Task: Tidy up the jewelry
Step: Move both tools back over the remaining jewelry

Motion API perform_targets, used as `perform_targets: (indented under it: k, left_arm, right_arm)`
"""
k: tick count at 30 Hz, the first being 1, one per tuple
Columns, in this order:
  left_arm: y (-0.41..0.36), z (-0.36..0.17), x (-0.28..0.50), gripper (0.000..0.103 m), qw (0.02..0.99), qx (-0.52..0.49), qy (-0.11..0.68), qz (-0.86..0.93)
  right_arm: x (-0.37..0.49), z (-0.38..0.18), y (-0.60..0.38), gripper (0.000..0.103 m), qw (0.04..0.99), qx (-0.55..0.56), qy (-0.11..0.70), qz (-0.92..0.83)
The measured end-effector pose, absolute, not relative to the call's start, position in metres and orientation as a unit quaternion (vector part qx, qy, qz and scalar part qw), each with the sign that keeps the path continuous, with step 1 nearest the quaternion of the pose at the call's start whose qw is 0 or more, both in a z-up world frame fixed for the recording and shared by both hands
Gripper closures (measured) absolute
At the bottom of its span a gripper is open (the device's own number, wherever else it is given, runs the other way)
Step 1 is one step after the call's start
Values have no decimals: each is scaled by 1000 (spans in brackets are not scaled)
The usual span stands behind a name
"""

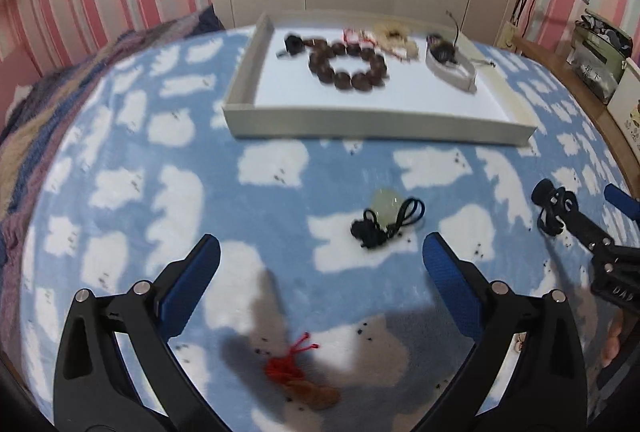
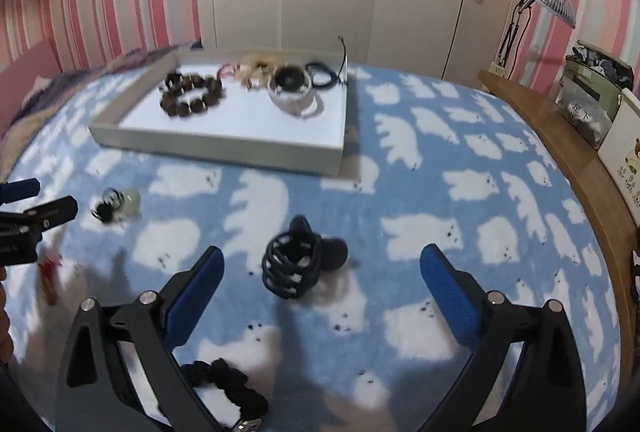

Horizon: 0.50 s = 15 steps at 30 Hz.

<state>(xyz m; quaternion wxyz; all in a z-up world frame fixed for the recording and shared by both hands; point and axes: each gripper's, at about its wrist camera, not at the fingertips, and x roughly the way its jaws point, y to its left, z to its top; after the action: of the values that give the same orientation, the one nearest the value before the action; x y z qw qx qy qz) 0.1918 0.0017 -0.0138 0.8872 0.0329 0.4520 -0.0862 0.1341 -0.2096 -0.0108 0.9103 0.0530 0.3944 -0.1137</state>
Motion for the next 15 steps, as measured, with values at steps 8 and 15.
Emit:
perform_targets:
  k: [8, 15]
  left_arm:
    - [-6, -36, 199, 9, 874, 29, 475, -96]
    - [-17, -40, 206, 26, 871, 43, 478, -108]
  right_arm:
    - [143, -24, -214, 5, 903, 65, 411, -110]
    - [148, -27, -212, 25, 901, 60, 416, -105]
